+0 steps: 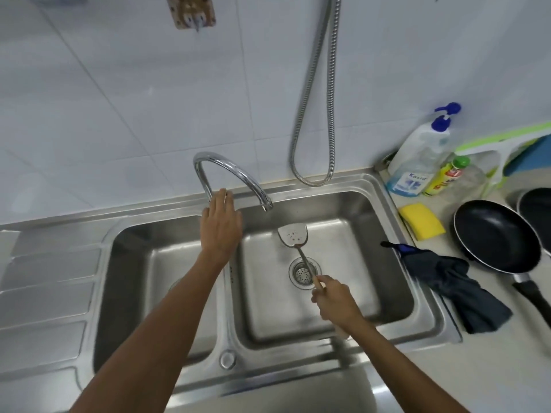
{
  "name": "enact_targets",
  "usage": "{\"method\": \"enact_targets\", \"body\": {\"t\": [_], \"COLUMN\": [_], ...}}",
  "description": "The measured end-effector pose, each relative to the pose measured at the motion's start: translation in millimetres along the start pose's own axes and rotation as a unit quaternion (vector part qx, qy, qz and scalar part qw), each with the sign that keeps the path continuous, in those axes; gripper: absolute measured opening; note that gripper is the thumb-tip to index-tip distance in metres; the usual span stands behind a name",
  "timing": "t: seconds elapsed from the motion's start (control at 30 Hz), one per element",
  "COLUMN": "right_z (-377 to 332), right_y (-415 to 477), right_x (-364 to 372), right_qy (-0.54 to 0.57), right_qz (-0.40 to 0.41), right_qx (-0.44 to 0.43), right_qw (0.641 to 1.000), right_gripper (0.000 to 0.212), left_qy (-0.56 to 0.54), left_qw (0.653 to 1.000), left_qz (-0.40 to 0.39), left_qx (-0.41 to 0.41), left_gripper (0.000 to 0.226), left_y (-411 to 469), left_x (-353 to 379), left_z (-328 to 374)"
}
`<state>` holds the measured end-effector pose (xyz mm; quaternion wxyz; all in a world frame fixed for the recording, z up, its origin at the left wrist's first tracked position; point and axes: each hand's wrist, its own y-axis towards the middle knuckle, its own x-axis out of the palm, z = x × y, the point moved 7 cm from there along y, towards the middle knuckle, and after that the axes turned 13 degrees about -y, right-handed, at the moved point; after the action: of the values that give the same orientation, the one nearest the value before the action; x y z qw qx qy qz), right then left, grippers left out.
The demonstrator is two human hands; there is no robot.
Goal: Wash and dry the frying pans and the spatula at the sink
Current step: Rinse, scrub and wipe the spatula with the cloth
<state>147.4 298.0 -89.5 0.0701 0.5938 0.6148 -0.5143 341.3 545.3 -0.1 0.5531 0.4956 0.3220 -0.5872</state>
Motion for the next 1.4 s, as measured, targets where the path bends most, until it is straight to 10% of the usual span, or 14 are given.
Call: {"method": "enact_targets", "body": {"t": [0.43, 0.77, 0.97, 1.07, 1.13, 1.23, 1.3, 1.4], "right_z": [-21, -9, -3, -5, -9, -16, -17, -14], "right_y": [-44, -50, -41, -38, -36, -37, -38, -33], "right_x": [8, -13, -18, -15, -11, -2, 0, -19], "right_qy": [-0.008, -0.088, -0.074, -0.023, -0.021, -0.040, -0.049, -0.058], "right_qz": [-0.005, 0.032, 0.041, 0.035, 0.041, 0.038, 0.035, -0.012], "right_qx": [-0.043, -0.054, -0.048, -0.048, -0.056, -0.077, -0.093, -0.110], "right_qw": [0.999, 0.994, 0.995, 0.998, 0.997, 0.996, 0.994, 0.992], "right_gripper": [0.050, 0.036, 0.037, 0.037, 0.036, 0.036, 0.038, 0.034], "left_qy": [-0.101, 0.101, -0.116, -0.182, -0.274, -0.476, -0.553, -0.559], "left_qw": [0.995, 0.985, 0.991, 0.976, 0.932, 0.748, 0.683, 0.674], "left_qz": [-0.001, -0.126, 0.060, 0.020, -0.123, -0.318, -0.282, -0.226], "left_qx": [0.016, 0.064, -0.038, -0.114, -0.201, -0.337, -0.385, -0.426], "left_gripper": [0.049, 0.018, 0.030, 0.020, 0.027, 0.057, 0.058, 0.040], "left_y": [-35, 40, -1, -72, -113, -152, -154, -148], "left_x": [-19, -42, -42, 5, 56, 116, 133, 136], "left_z": [-10, -1, -10, 16, 48, 114, 133, 139]}}
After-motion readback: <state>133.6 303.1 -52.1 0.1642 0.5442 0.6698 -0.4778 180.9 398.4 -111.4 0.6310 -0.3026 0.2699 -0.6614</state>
